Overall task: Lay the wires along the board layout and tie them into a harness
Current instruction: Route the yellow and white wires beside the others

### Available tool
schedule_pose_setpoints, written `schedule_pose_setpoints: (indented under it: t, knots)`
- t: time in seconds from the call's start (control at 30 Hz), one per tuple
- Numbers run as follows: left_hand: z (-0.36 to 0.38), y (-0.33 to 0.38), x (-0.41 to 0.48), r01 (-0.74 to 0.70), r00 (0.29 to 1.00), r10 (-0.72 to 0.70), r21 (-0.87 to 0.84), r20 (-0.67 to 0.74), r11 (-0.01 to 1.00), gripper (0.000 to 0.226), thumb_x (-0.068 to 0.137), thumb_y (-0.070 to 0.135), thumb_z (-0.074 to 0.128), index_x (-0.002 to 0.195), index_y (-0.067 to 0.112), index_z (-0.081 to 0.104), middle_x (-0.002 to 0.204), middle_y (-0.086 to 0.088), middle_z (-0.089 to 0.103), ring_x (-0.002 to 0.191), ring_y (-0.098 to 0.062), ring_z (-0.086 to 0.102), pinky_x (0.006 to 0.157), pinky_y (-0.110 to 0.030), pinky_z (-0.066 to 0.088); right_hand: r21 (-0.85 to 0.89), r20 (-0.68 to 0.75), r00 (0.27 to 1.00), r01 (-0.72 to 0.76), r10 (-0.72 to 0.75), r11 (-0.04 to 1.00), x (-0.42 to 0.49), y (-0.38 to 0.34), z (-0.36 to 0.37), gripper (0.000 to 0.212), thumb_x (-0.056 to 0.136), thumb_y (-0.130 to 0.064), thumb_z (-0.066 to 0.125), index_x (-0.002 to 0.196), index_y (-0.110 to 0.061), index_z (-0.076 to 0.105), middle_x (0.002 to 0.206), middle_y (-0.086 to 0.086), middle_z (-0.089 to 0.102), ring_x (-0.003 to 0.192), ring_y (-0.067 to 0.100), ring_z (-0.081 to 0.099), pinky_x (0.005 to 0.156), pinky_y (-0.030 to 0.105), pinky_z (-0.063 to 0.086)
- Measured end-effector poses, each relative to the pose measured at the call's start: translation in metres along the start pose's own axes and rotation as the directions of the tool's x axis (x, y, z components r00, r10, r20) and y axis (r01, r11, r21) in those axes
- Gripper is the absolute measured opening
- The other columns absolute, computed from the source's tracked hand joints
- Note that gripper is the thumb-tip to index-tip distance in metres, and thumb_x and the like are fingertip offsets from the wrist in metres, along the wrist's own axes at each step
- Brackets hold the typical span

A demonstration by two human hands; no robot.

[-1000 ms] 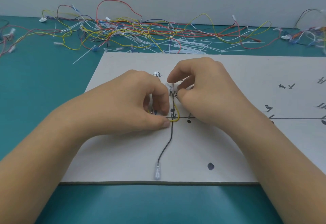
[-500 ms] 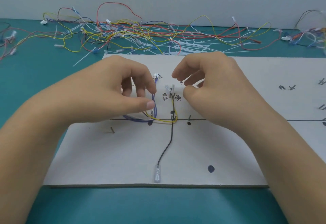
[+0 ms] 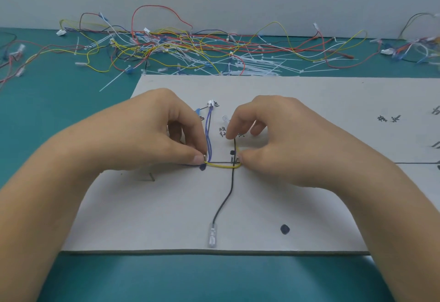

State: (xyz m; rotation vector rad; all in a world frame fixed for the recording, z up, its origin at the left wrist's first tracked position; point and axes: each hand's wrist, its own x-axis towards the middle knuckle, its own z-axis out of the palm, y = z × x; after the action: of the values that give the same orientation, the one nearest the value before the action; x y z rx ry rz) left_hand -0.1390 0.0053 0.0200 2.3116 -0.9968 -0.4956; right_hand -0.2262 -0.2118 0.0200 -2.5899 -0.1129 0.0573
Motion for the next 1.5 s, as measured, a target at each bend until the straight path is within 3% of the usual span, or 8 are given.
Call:
schedule_pose_setpoints:
  t: [0.17, 0.23, 0.43, 0.77, 0.87, 1.13, 1.3, 1.5]
  knots:
    - [0.004, 0.000, 0.002, -0.010, 1.000, 0.009, -0.046, -0.016, 0.999, 0.013, 0.078, 0.030, 0.087, 0.084, 0.039, 0.078, 0.073, 0.010, 0.076, 0.063, -0.015, 0.066, 0.064, -0.042, 0.058, -0.011, 0.049, 0.999, 0.013, -0.012, 1.000, -0.001, -0.001, -0.001, 0.026, 0.078, -0.023, 0.074, 0.096, -0.040, 0.069, 0.097, -0.020, 0.058, 0.096, 0.000, 0.056, 0.078, 0.019, 0.048]
    - [0.004, 0.000, 0.003, -0.004, 1.000, 0.003, -0.049, -0.027, 0.999, 0.020, 0.081, 0.019, 0.086, 0.086, 0.037, 0.077, 0.074, 0.012, 0.077, 0.065, -0.012, 0.070, 0.064, -0.035, 0.058, -0.011, 0.039, 0.999, 0.014, -0.013, 1.000, 0.000, -0.001, -0.001, 0.026, 0.078, -0.022, 0.074, 0.097, -0.039, 0.069, 0.098, -0.019, 0.059, 0.095, 0.000, 0.057, 0.077, 0.018, 0.048]
    - [0.003, -0.003, 0.002, 0.005, 0.999, -0.008, -0.083, -0.038, 0.997, 0.023, 0.080, 0.016, 0.086, 0.089, 0.033, 0.074, 0.076, 0.010, 0.078, 0.069, -0.012, 0.073, 0.056, -0.011, 0.047, -0.007, 0.021, 1.000, 0.012, -0.012, 1.000, 0.000, -0.002, -0.001, 0.025, 0.079, -0.019, 0.074, 0.095, -0.038, 0.070, 0.096, -0.018, 0.061, 0.092, 0.000, 0.059, 0.076, 0.018, 0.050]
    - [-0.003, -0.003, -0.003, -0.053, 0.997, 0.050, -0.067, -0.055, 0.996, 0.010, 0.073, 0.033, 0.078, 0.082, 0.033, 0.073, 0.071, 0.009, 0.074, 0.060, -0.008, 0.065, 0.055, -0.017, 0.048, 0.070, 0.000, 1.000, -0.017, 0.017, 0.997, -0.001, -0.003, -0.004, 0.020, 0.086, -0.019, 0.064, 0.093, -0.037, 0.071, 0.088, -0.019, 0.062, 0.080, -0.009, 0.057, 0.054, 0.008, 0.041]
    - [-0.007, -0.006, -0.004, -0.054, 0.996, 0.049, -0.062, -0.081, 0.997, 0.010, 0.073, 0.035, 0.076, 0.081, 0.030, 0.074, 0.065, 0.005, 0.069, 0.057, -0.009, 0.058, 0.054, -0.023, 0.047, 0.093, -0.030, 0.999, -0.030, 0.032, 0.995, -0.001, -0.004, -0.005, 0.026, 0.084, -0.012, 0.058, 0.090, -0.033, 0.072, 0.084, -0.017, 0.065, 0.082, -0.010, 0.056, 0.057, 0.004, 0.043]
    - [-0.008, -0.014, 0.001, 0.005, 0.987, -0.010, -0.034, -0.161, 0.999, 0.012, 0.076, 0.038, 0.070, 0.083, 0.029, 0.073, 0.068, 0.002, 0.070, 0.061, -0.022, 0.063, 0.061, -0.036, 0.055, 0.108, -0.119, 0.991, -0.053, 0.065, 0.993, 0.001, -0.005, 0.000, 0.023, 0.081, -0.010, 0.057, 0.082, -0.029, 0.071, 0.074, -0.013, 0.066, 0.070, 0.000, 0.061, 0.051, 0.010, 0.044]
    - [-0.005, -0.018, 0.005, 0.000, 0.974, -0.017, -0.076, -0.226, 0.997, 0.006, 0.079, 0.036, 0.073, 0.080, 0.030, 0.073, 0.060, 0.005, 0.063, 0.051, -0.010, 0.050, 0.055, -0.025, 0.043, 0.125, -0.109, 0.992, -0.049, 0.063, 0.991, 0.000, -0.010, 0.010, 0.019, 0.078, -0.012, 0.056, 0.079, -0.026, 0.069, 0.069, -0.012, 0.064, 0.066, -0.001, 0.059, 0.052, 0.008, 0.042]
    - [-0.003, -0.019, 0.008, 0.028, 0.973, -0.041, -0.059, -0.229, 0.998, 0.013, 0.088, 0.021, 0.077, 0.078, 0.028, 0.072, 0.052, 0.007, 0.051, 0.049, -0.011, 0.041, 0.054, -0.026, 0.037, 0.086, -0.102, 0.994, -0.029, 0.037, 0.996, 0.002, -0.011, 0.019, 0.016, 0.079, -0.016, 0.055, 0.078, -0.027, 0.067, 0.070, -0.011, 0.064, 0.068, 0.002, 0.059, 0.047, 0.012, 0.040]
